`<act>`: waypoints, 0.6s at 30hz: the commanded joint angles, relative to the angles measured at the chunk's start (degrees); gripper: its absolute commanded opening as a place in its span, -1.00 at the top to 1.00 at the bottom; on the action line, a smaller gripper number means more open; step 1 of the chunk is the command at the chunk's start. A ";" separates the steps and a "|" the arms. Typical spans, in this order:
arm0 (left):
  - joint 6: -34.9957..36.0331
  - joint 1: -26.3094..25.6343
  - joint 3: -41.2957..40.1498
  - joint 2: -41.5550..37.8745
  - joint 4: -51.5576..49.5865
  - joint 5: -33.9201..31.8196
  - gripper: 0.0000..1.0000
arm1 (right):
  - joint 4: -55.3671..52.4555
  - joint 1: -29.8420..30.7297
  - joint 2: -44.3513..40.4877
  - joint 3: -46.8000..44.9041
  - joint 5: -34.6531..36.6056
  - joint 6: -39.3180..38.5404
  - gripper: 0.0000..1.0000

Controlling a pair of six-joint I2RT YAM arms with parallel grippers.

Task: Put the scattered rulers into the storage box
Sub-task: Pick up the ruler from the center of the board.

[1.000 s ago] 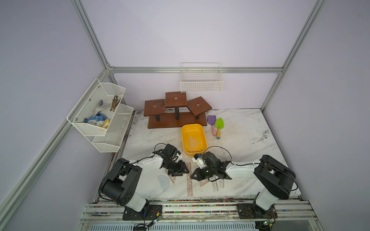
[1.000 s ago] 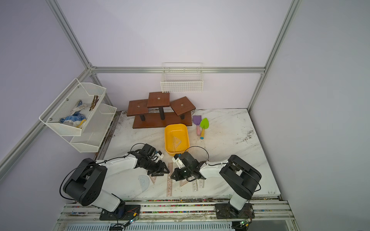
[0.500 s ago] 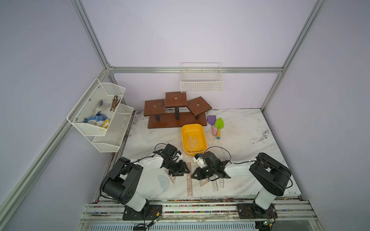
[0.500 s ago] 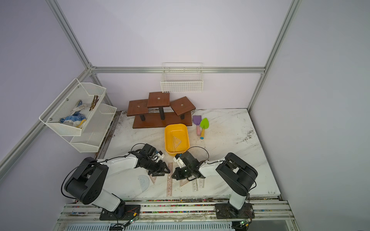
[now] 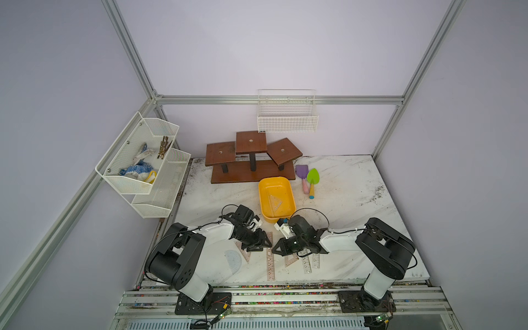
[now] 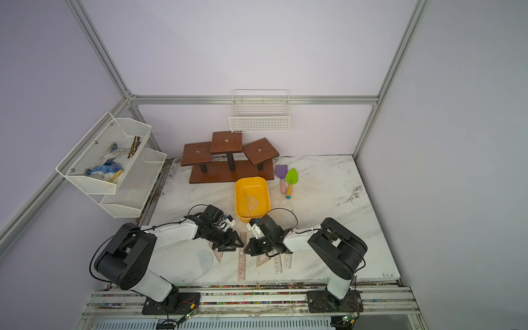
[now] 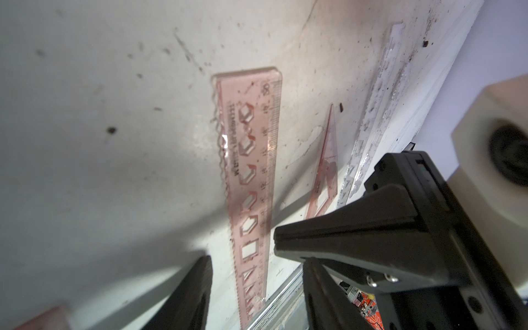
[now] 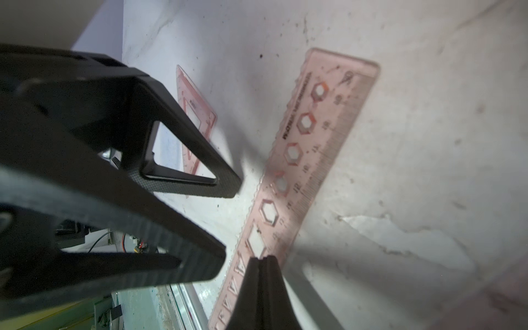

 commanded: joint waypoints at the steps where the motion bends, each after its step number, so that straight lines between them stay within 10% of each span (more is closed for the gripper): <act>1: 0.20 -0.13 -0.46 1.07 -0.60 -2.92 -0.11 | 1.50 -0.14 0.95 1.09 -0.58 -0.50 0.97; 18: -0.05 -0.14 -0.58 2.84 0.14 -2.59 -0.12 | 1.34 -0.48 3.68 -0.32 0.83 -1.37 0.99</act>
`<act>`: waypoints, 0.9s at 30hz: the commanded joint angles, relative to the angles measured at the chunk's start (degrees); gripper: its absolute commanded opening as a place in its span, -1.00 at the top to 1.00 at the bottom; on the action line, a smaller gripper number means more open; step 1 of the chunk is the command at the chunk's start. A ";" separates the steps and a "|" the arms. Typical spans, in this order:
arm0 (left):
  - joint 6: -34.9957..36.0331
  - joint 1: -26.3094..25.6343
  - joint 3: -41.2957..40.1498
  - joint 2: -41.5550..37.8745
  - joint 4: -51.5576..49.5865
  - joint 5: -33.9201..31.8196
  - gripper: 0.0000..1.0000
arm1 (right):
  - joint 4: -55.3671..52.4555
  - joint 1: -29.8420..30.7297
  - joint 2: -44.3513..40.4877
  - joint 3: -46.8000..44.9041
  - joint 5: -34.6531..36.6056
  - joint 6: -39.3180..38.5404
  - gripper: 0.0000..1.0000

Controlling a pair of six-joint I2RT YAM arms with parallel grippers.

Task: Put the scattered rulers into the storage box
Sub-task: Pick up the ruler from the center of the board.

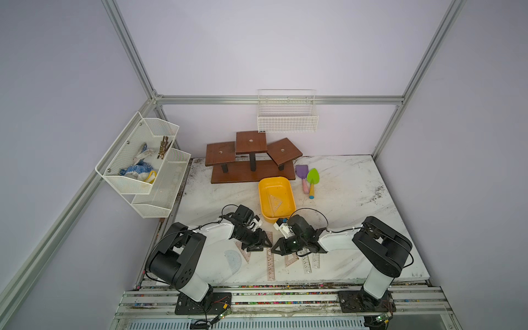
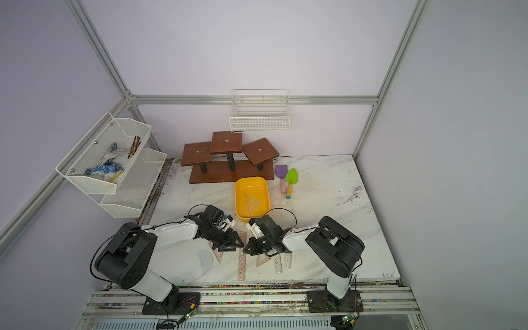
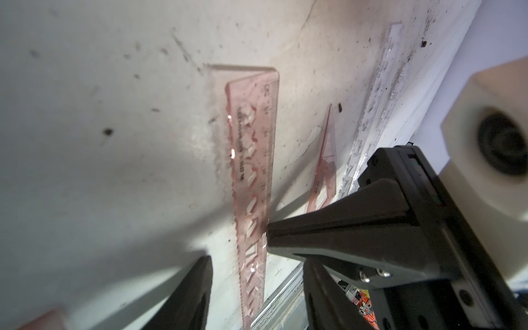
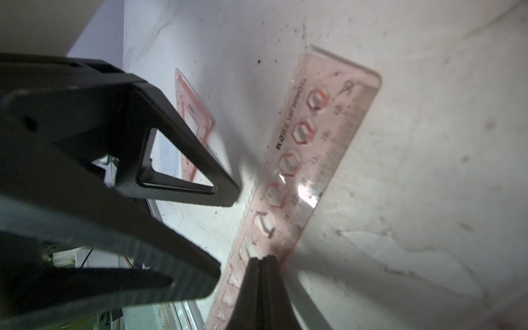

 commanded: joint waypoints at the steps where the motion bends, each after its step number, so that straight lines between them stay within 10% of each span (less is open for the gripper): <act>1: -0.13 -0.22 -0.56 2.34 -0.31 -3.14 -0.12 | -0.49 -0.51 1.95 -0.63 1.47 -1.31 0.99; 27: -1.13 -1.09 -0.49 4.53 2.25 -2.21 0.29 | -2.18 -2.31 5.13 -3.45 4.54 -1.83 1.00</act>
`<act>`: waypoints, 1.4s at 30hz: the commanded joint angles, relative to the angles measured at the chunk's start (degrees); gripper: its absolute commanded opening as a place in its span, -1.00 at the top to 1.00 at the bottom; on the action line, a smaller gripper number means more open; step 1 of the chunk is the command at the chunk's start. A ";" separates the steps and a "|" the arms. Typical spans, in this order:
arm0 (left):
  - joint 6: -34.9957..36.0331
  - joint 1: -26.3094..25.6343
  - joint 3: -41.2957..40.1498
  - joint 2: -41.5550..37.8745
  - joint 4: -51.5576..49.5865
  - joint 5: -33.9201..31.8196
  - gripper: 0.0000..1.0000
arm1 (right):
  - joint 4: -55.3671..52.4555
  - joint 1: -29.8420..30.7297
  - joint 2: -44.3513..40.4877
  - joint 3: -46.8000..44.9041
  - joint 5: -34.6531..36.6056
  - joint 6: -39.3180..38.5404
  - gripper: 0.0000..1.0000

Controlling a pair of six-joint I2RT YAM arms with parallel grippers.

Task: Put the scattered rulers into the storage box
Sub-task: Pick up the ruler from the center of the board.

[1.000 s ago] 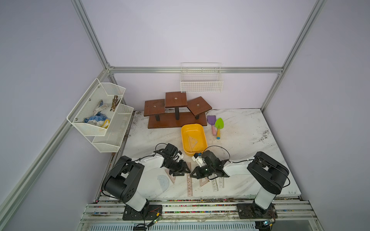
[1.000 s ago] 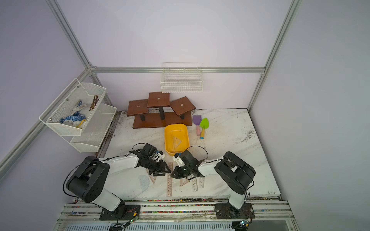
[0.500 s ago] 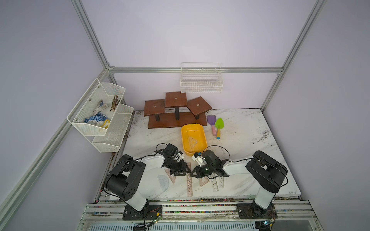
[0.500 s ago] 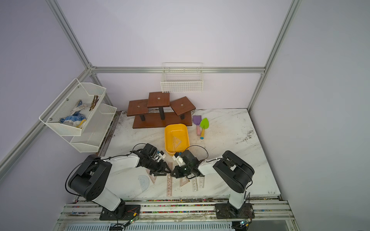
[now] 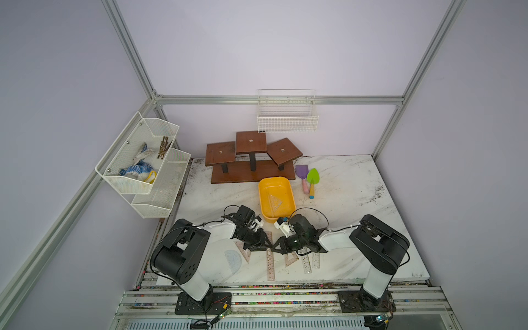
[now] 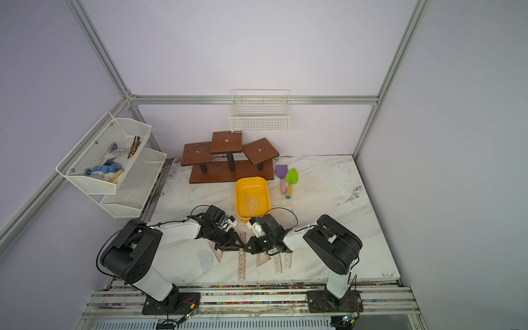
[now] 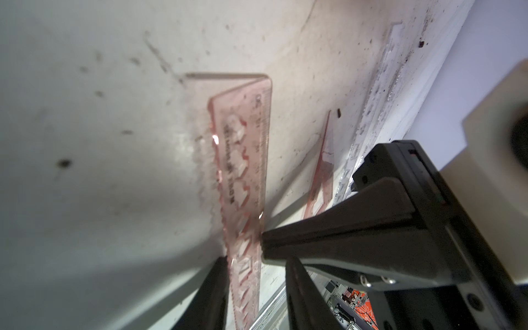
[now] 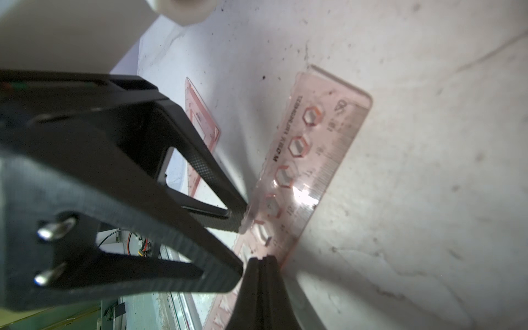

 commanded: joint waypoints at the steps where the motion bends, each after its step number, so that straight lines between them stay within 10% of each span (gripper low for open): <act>1: 0.06 -0.81 -0.29 2.24 -0.60 -3.79 0.33 | -6.39 -0.43 3.73 -2.13 6.28 -0.70 1.00; 16: 1.36 -1.17 0.89 1.95 -2.07 -3.32 0.99 | -8.49 -1.38 1.30 -0.06 4.11 -1.40 1.00; 31: -0.09 2.12 8.63 -10.97 -5.75 0.04 1.00 | -20.53 -7.95 -16.12 10.07 -1.86 -4.75 0.84; 42: -12.01 8.49 10.26 -9.29 20.51 13.41 1.00 | 9.79 -13.87 -14.89 5.46 -24.83 19.36 0.25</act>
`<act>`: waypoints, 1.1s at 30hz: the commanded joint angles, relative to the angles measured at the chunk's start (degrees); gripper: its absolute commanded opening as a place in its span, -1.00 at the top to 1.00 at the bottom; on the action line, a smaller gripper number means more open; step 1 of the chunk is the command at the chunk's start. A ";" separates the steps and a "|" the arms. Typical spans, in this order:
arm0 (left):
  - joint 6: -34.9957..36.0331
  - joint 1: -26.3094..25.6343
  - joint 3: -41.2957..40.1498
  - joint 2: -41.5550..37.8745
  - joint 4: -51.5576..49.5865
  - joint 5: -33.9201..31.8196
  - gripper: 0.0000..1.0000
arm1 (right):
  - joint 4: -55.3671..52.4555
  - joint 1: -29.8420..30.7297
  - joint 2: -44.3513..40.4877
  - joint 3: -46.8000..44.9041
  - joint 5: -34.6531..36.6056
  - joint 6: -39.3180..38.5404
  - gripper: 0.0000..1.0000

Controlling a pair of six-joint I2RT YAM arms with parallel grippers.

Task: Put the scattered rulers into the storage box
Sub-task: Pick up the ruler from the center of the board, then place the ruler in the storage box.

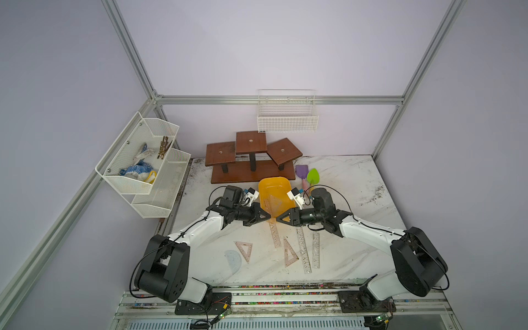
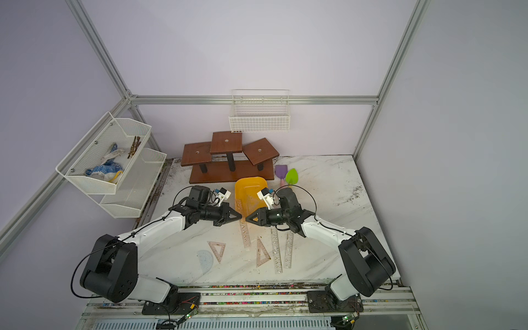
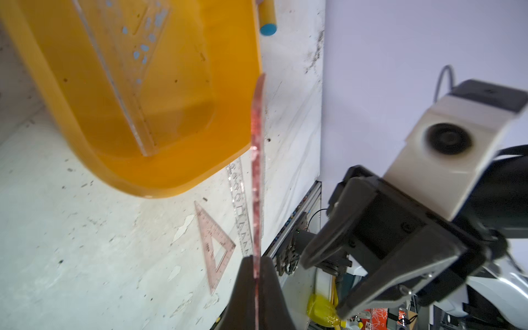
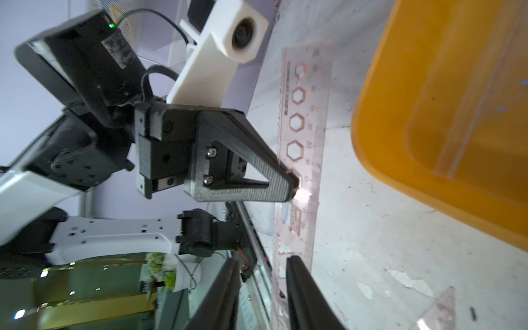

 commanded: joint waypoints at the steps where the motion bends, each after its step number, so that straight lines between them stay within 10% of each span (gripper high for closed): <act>1: -5.27 0.69 1.53 0.87 12.48 6.50 1.00 | 13.61 -0.63 2.73 -1.15 -7.96 10.00 0.23; 11: -7.94 1.64 0.58 2.41 17.98 9.34 1.00 | 18.05 -1.89 6.63 -0.71 -9.95 13.56 0.23; 19: -7.07 2.59 -0.41 1.88 17.58 9.78 1.00 | 2.51 -5.84 5.87 2.19 -7.91 1.75 0.25; 33: -7.84 2.48 -0.69 2.49 19.66 9.96 1.00 | 19.67 -5.25 9.84 3.02 -11.58 14.73 0.43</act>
